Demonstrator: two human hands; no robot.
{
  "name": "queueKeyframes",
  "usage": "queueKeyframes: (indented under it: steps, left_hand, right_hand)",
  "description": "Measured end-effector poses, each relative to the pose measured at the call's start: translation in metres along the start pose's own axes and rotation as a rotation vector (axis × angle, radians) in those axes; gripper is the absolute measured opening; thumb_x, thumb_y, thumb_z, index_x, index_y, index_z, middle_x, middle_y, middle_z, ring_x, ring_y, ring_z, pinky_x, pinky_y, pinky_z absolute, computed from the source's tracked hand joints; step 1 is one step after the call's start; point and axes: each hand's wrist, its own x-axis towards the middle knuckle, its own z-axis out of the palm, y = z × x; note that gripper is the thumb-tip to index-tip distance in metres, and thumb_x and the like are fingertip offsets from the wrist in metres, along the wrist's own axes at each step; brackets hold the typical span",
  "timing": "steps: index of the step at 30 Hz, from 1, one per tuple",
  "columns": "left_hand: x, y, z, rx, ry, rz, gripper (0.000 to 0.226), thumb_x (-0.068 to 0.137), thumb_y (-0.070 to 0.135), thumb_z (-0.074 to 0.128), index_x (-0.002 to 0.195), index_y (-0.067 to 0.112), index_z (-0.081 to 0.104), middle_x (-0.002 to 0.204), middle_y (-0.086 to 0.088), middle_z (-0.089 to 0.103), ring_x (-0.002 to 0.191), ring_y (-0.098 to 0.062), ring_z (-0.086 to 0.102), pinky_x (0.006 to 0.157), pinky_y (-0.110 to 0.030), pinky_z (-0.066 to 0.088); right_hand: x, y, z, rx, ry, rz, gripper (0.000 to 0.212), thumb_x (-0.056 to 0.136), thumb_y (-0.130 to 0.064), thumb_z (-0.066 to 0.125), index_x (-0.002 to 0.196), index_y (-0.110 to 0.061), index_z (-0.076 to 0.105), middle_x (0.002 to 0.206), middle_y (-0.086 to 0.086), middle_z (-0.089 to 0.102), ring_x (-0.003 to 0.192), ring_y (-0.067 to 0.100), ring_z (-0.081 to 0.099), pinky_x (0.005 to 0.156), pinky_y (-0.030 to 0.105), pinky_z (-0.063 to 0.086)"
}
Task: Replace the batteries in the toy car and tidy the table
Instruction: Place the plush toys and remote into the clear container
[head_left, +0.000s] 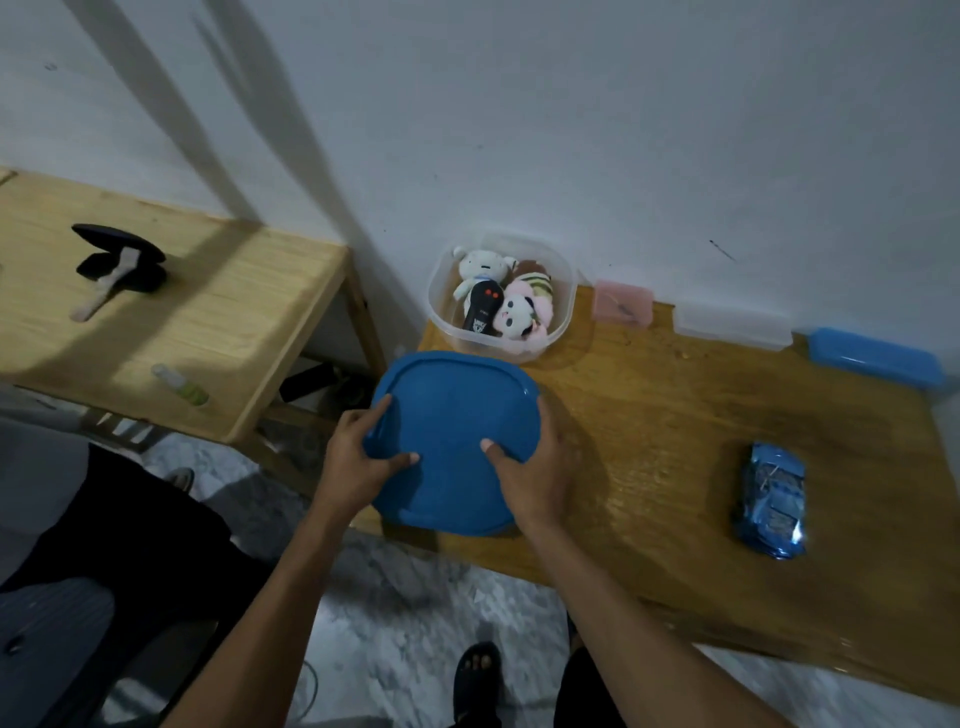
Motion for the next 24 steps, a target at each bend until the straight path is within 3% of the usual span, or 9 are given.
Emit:
queueKeyframes:
  steps: [4, 8, 14, 20, 24]
  left_hand:
    - [0.024, 0.041, -0.006, 0.054, 0.058, 0.084, 0.096, 0.072, 0.031, 0.091, 0.154, 0.025, 0.041, 0.127, -0.001, 0.042, 0.115, -0.014, 0.042, 0.095, -0.031, 0.042]
    - [0.068, 0.083, -0.005, 0.111, 0.062, 0.15, 0.103, 0.072, 0.039, 0.09, 0.157, 0.02, 0.035, 0.137, -0.008, 0.04, 0.124, -0.018, 0.04, 0.101, -0.029, 0.04]
    - [0.143, 0.124, 0.011, 0.223, 0.046, 0.173, 0.101, 0.073, 0.052, 0.085, 0.156, 0.017, 0.038, 0.146, -0.013, 0.042, 0.134, -0.032, 0.043, 0.11, -0.046, 0.044]
    - [0.192, 0.126, 0.034, 0.269, 0.038, 0.155, 0.102, 0.072, 0.058, 0.083, 0.153, 0.011, 0.042, 0.149, -0.016, 0.044, 0.135, -0.035, 0.043, 0.111, -0.051, 0.045]
    - [0.202, 0.117, 0.041, 0.396, 0.071, 0.131, 0.1, 0.074, 0.068, 0.073, 0.155, 0.02, 0.04, 0.153, -0.012, 0.039, 0.135, -0.038, 0.032, 0.114, -0.051, 0.032]
  right_hand:
    - [0.021, -0.026, -0.009, -0.048, 0.038, -0.152, 0.099, 0.079, -0.044, 0.081, 0.157, -0.039, 0.02, 0.132, -0.002, 0.037, 0.119, 0.017, 0.044, 0.09, 0.033, 0.048]
    - [0.064, -0.055, -0.019, -0.091, 0.087, -0.214, 0.098, 0.079, -0.042, 0.081, 0.158, -0.033, 0.024, 0.137, 0.002, 0.035, 0.125, 0.022, 0.045, 0.094, 0.033, 0.046]
    - [0.142, -0.083, -0.032, -0.165, 0.119, -0.198, 0.094, 0.081, -0.043, 0.08, 0.157, -0.027, 0.025, 0.149, 0.005, 0.026, 0.133, 0.024, 0.039, 0.097, 0.03, 0.044]
    - [0.194, -0.092, -0.015, -0.305, 0.13, -0.073, 0.094, 0.083, -0.048, 0.075, 0.157, -0.023, 0.023, 0.154, 0.012, 0.024, 0.139, 0.036, 0.029, 0.109, 0.047, 0.041]
    - [0.203, -0.09, -0.012, -0.441, 0.101, -0.083, 0.092, 0.086, -0.055, 0.069, 0.158, -0.022, 0.021, 0.158, 0.011, 0.021, 0.139, 0.034, 0.024, 0.113, 0.044, 0.029]
